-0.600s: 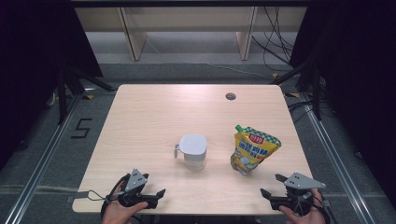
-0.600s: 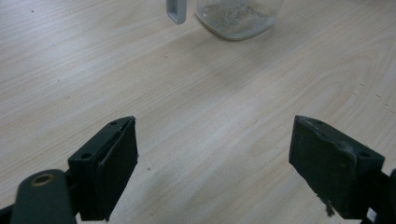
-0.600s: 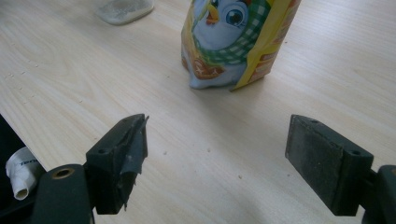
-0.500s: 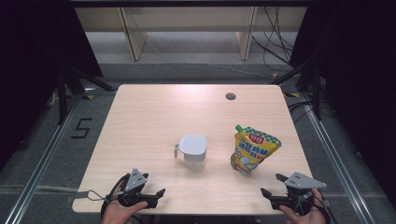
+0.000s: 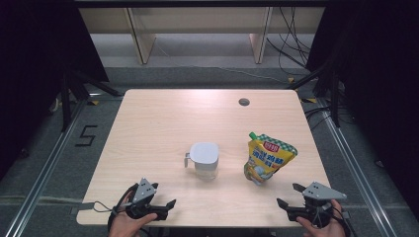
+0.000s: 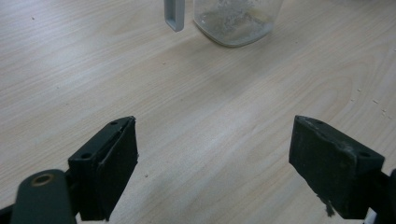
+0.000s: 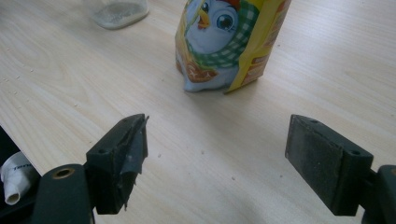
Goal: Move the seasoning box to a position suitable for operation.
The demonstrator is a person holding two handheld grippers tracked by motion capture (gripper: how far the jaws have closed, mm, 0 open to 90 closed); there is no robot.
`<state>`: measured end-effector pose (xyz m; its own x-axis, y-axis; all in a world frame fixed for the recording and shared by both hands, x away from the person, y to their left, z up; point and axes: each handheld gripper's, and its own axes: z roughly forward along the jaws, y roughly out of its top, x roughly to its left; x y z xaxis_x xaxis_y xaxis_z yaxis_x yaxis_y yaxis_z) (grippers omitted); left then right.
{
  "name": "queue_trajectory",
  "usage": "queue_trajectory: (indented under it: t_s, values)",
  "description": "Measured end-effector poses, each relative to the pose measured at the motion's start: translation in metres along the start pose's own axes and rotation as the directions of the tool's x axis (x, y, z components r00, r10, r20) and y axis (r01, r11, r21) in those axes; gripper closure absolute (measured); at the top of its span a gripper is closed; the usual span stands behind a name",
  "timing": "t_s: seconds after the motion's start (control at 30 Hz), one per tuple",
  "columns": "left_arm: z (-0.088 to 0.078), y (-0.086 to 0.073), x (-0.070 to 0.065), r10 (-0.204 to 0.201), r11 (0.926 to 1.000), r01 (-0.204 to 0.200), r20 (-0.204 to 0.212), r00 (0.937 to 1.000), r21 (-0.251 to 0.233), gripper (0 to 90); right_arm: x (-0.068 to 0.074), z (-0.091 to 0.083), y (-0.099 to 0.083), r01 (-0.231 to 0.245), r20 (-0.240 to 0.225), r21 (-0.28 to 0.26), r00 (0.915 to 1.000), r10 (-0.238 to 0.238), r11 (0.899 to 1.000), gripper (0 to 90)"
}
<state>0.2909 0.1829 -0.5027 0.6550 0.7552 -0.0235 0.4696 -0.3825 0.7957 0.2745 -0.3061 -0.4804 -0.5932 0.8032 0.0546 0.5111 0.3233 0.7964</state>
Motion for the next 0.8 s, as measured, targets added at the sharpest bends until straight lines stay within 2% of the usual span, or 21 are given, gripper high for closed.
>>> queue_trajectory:
  t_s: [0.07,0.13,0.17,0.2,0.23,0.27,0.3,0.33,0.37,0.4,0.5,0.53,0.57,0.63,0.67,0.7,0.73,0.77,0.8]
  values:
    - [-0.001,0.000,0.000,0.001,1.0000,-0.001,0.002,1.0000,0.005,15.1,0.000,0.000,0.000,0.003,0.001,0.001,1.0000,-0.003,1.000,22.0]
    - [-0.001,0.002,0.000,-0.004,0.9999,0.004,-0.012,0.9999,-0.014,15.1,0.000,-0.001,0.000,0.007,0.012,0.006,0.9999,-0.007,1.000,22.3]
    - [0.000,0.003,-0.002,-0.034,0.9988,0.034,-0.006,0.9994,-0.034,15.0,0.000,-0.001,0.000,0.008,0.012,0.003,0.9999,-0.008,1.000,22.3]
    - [0.000,0.004,-0.001,-0.031,0.9987,0.031,-0.010,0.9995,-0.042,15.1,0.000,-0.001,0.000,0.008,0.010,0.000,0.9999,-0.008,1.000,22.6]
    - [0.000,0.006,0.000,-0.028,0.9982,0.027,-0.015,0.9995,-0.054,15.1,0.000,0.000,0.000,-0.002,-0.010,-0.013,0.9999,0.002,1.000,23.3]
    - [0.001,0.009,0.000,-0.035,0.9974,0.034,-0.019,0.9992,-0.064,15.1,-0.003,-0.001,0.000,0.017,-0.004,-0.025,0.9998,-0.018,1.000,23.7]
    - [0.001,0.011,0.002,-0.015,0.9976,0.013,-0.019,0.9997,-0.067,15.1,-0.004,-0.001,0.000,0.011,-0.023,-0.039,0.9997,-0.012,0.999,23.6]
    - [0.002,0.014,0.004,-0.005,0.9969,0.003,-0.025,0.9997,-0.079,15.1,-0.004,-0.001,0.000,0.006,-0.006,-0.041,1.0000,-0.006,0.999,23.3]
    - [0.005,0.016,0.003,-0.025,0.9951,0.023,-0.027,0.9993,-0.096,15.2,-0.003,-0.001,0.000,-0.002,-0.008,-0.035,1.0000,0.002,0.999,23.3]
    - [0.006,0.019,0.004,-0.012,0.9956,0.008,-0.036,0.9993,-0.093,15.3,-0.005,0.000,0.000,0.026,-0.010,-0.038,0.9996,-0.026,0.999,23.3]
    - [0.010,0.024,0.006,0.002,0.9954,-0.005,-0.041,0.9992,-0.096,15.8,-0.005,0.000,0.000,0.012,-0.014,-0.040,0.9998,-0.013,0.999,23.3]
    - [0.015,0.030,0.007,0.012,0.9950,-0.016,-0.039,0.9992,-0.098,16.2,-0.004,-0.001,0.000,0.021,0.009,-0.044,0.9997,-0.021,0.999,23.4]
    - [0.018,0.033,0.009,0.022,0.9945,-0.025,-0.039,0.9990,-0.101,16.6,-0.003,-0.001,0.000,0.002,0.004,-0.040,1.0000,-0.001,0.999,23.4]
    - [0.020,0.036,0.010,0.029,0.9942,-0.033,-0.040,0.9988,-0.102,17.6,-0.002,-0.001,0.000,-0.003,0.001,-0.037,1.0000,0.003,0.999,23.5]
    - [0.026,0.042,0.013,0.046,0.9916,-0.052,-0.051,0.9976,-0.118,18.7,-0.002,-0.001,0.000,-0.001,0.003,-0.038,1.0000,0.001,0.999,23.5]
    - [0.026,0.042,0.013,0.046,0.9916,-0.052,-0.051,0.9976,-0.118,19.6,-0.002,-0.001,0.000,-0.001,0.003,-0.038,1.0000,0.001,0.999,23.5]
    - [0.034,0.047,0.016,0.049,0.9900,-0.056,-0.057,0.9972,-0.129,20.3,-0.003,0.000,0.000,-0.006,-0.005,-0.039,1.0000,0.005,0.999,23.5]
    - [0.034,0.047,0.016,0.049,0.9900,-0.056,-0.057,0.9972,-0.129,20.7,-0.005,0.000,0.000,0.016,-0.007,-0.042,0.9998,-0.016,0.999,23.4]
    - [0.042,0.050,0.021,0.046,0.9899,-0.053,-0.057,0.9973,-0.131,22.6,-0.005,0.000,-0.001,0.019,-0.002,-0.038,0.9998,-0.019,0.999,23.5]
